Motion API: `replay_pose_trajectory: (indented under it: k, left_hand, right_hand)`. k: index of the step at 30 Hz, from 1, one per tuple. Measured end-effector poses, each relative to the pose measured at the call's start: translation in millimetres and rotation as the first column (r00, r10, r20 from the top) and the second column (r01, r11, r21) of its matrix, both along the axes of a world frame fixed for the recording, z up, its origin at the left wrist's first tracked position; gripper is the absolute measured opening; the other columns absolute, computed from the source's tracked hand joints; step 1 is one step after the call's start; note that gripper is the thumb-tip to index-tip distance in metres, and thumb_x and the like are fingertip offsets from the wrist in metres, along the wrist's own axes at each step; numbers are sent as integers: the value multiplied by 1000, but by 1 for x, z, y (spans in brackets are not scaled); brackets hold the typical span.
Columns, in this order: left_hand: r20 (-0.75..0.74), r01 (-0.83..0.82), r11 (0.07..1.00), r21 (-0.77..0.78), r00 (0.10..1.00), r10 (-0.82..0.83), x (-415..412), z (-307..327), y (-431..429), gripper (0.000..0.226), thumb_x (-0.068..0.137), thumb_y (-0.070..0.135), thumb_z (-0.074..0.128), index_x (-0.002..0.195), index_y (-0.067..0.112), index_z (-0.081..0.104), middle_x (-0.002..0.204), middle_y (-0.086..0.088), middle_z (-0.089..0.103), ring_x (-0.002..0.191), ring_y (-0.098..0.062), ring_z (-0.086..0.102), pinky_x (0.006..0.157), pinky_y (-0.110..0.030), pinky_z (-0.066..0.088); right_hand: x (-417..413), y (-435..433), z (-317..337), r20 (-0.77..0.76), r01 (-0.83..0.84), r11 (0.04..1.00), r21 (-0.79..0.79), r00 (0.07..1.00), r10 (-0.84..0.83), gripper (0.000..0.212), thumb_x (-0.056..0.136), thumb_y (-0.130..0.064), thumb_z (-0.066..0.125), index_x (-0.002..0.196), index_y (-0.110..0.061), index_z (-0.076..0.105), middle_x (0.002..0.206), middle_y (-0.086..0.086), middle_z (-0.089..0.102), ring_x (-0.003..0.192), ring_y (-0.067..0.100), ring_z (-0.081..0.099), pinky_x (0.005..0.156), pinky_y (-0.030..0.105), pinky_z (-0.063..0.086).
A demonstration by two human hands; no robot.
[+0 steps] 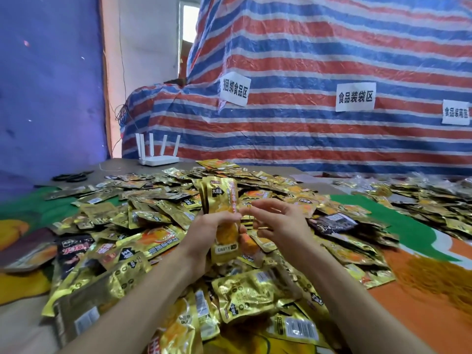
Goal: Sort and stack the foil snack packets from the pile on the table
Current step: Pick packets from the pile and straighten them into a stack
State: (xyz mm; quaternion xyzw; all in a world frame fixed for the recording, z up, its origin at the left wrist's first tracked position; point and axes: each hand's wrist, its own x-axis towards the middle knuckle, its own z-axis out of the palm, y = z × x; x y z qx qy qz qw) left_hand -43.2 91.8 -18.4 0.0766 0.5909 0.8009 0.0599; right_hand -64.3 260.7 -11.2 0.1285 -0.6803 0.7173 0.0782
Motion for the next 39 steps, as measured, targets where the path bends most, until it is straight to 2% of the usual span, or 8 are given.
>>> replay_pose_trajectory:
  k: [6,12,17,22,25,30,33,39]
  left_hand:
    - [61,80,995,-67,995,-76,-4,0,-3,19,79,18,71,91,4,74,78,-14,68,66,-29,64,65,-36,53]
    - [-57,388,836,388,915,-399,-4,3,-13,40,78,10,65,115,-1,59,86,-13,60,69,-24,58,64,-37,55]
    - [-68,443,800,404,887,-457,0,6,-12,34,75,9,63,108,0,59,81,-11,57,70,-23,51,60,-35,54]
    - [-81,491,776,396,861,-502,-5,3,-9,37,82,8,58,119,4,58,87,-8,56,69,-18,52,67,-33,50]
    - [-94,541,760,359,832,-547,-5,1,-5,27,83,9,61,107,5,72,92,-9,59,72,-20,56,71,-34,52]
    - [14,371,904,212,924,-382,-5,2,-4,20,80,18,66,93,7,77,84,-11,64,69,-26,62,63,-32,55]
    - [11,118,956,270,992,-125,-9,4,-6,27,89,19,58,81,10,81,81,-10,67,63,-22,65,60,-30,57]
    - [-89,-52,924,379,992,92,-13,3,-6,30,100,28,50,107,14,76,95,-7,73,83,-25,71,67,-35,59]
  right_hand:
    - [-7,2,-16,-87,22,1000,-21,996,-24,8,78,-11,83,85,-12,80,78,8,75,61,15,61,55,22,51]
    - [0,16,-9,-36,-321,944,-72,947,319,21,82,-6,70,102,-1,76,83,7,70,66,12,57,60,20,48]
    - [6,22,-3,31,-484,865,-131,871,491,11,85,-7,61,86,-8,72,85,11,63,79,19,59,71,27,48]
    - [12,23,5,-82,-522,728,-444,833,546,7,71,-8,60,66,-13,60,71,5,58,83,25,62,95,38,45]
    - [14,20,2,-155,-546,595,-590,800,580,14,62,-2,71,69,-11,62,69,1,58,64,18,61,81,36,56]
    - [7,12,-2,-41,-435,755,-491,877,479,39,84,7,53,109,-7,78,122,10,72,74,14,71,61,21,58]
    - [3,10,-7,-41,-321,880,-351,944,328,47,75,3,68,121,-8,71,123,10,72,90,21,75,63,24,58]
    - [6,-15,-21,1,-212,951,-225,976,218,72,57,-9,89,126,-9,68,122,7,73,105,29,73,71,34,62]
